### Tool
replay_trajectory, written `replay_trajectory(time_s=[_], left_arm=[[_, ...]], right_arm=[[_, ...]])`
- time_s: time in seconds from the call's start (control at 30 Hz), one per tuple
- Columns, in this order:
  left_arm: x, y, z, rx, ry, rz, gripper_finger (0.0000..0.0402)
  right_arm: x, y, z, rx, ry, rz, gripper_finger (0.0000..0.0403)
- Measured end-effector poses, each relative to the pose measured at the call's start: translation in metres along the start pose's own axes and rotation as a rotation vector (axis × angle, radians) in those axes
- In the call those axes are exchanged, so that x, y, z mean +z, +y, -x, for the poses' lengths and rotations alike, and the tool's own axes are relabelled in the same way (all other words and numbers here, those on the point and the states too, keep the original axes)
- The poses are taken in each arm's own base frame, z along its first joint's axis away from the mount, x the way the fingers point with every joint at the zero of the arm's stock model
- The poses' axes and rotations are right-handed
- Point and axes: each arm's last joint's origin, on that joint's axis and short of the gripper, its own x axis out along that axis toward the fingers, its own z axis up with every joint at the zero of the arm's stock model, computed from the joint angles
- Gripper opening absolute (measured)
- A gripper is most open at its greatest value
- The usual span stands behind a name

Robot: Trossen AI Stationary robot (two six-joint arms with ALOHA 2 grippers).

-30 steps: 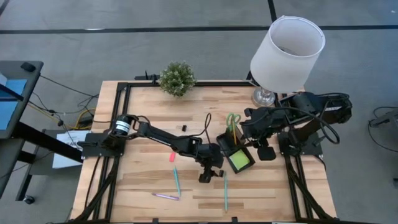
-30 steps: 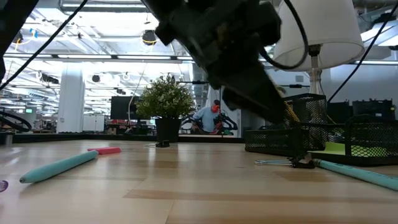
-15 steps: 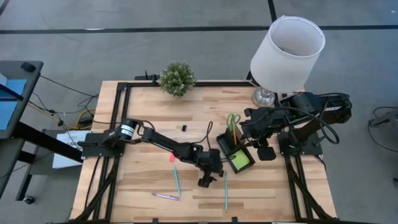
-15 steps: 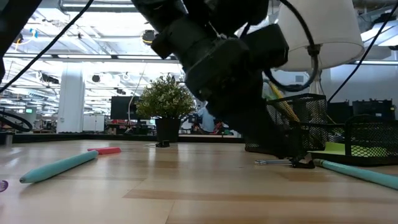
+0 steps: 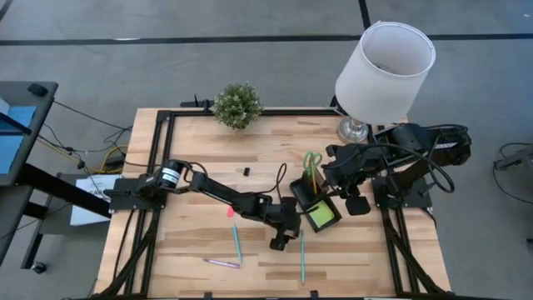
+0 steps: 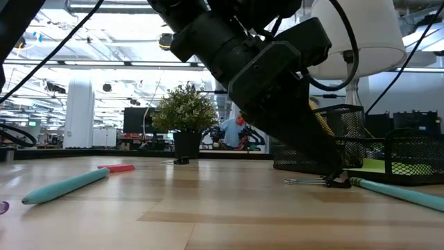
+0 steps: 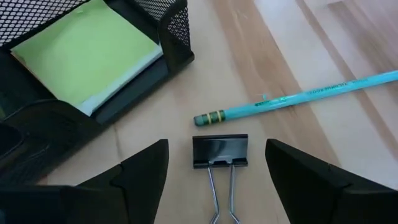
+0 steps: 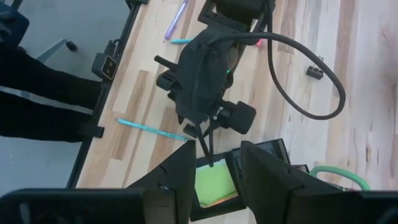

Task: Pick and place office supplies into organizer
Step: Put the bottom black binder clip into the black desk organizer

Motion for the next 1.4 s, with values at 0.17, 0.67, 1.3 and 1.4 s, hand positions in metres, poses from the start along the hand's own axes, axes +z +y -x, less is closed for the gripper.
replay_trajectory(time_s=[0.17, 0.67, 1.3, 1.4], left_arm=[[0.001, -0.004, 0.000, -0.004, -0.007, -0.007, 0.0261], [-0.007, -0.005, -0.014, 0.015, -0.020, -0.046, 0.0261], [-0.009, -0.006, -0.016, 0.030, 0.002, 0.013, 0.0203], [-0.009, -0.006, -0.016, 0.019, 0.002, 0.025, 0.0162]], right_arm=[[0.000, 0.000, 0.000, 0.000, 0.000, 0.001, 0.0118], [0.000, 0.000, 0.000, 0.000, 0.000, 0.000, 0.0118], [0.000, 0.000, 0.000, 0.000, 0.003, 0.000, 0.0118], [0.000, 0.000, 0.000, -0.001, 0.003, 0.000, 0.0118]])
